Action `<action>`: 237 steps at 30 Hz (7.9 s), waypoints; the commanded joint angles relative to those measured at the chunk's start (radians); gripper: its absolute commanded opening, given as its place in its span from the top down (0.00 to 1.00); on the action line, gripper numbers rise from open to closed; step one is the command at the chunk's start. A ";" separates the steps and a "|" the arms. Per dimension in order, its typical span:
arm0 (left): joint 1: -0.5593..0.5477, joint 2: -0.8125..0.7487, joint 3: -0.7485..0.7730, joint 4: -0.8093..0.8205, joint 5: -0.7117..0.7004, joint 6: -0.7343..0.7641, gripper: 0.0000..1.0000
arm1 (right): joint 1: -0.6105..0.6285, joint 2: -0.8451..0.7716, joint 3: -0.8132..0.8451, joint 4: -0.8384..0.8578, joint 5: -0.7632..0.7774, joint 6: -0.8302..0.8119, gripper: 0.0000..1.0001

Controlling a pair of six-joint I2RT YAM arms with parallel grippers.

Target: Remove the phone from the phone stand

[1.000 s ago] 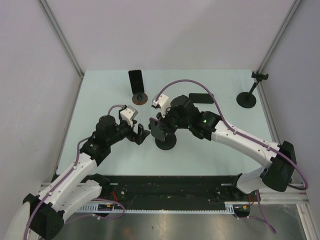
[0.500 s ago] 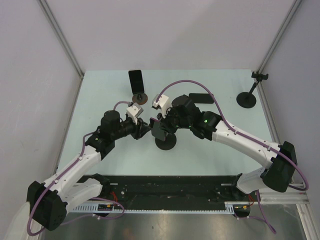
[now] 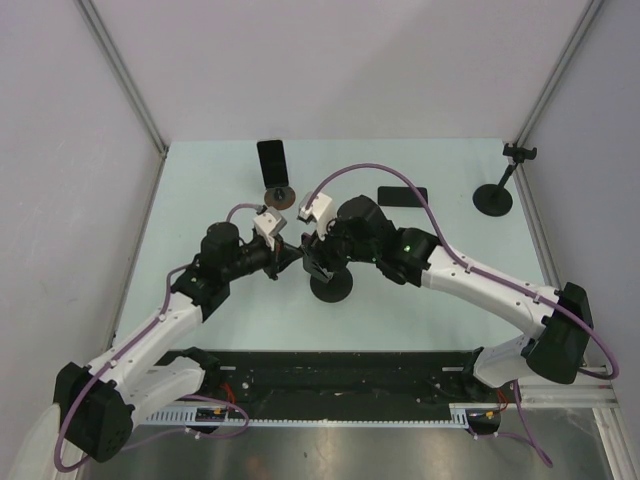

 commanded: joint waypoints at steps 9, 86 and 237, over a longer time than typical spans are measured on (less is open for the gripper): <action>-0.017 -0.053 -0.003 0.082 0.001 0.025 1.00 | 0.031 0.038 0.006 0.099 0.129 0.044 0.44; 0.006 -0.043 -0.024 0.036 0.269 0.200 0.95 | 0.018 -0.068 -0.089 -0.011 -0.135 -0.106 1.00; 0.178 -0.279 -0.075 -0.167 -0.329 0.036 0.00 | -1.065 0.473 -0.526 0.983 -0.445 0.994 0.31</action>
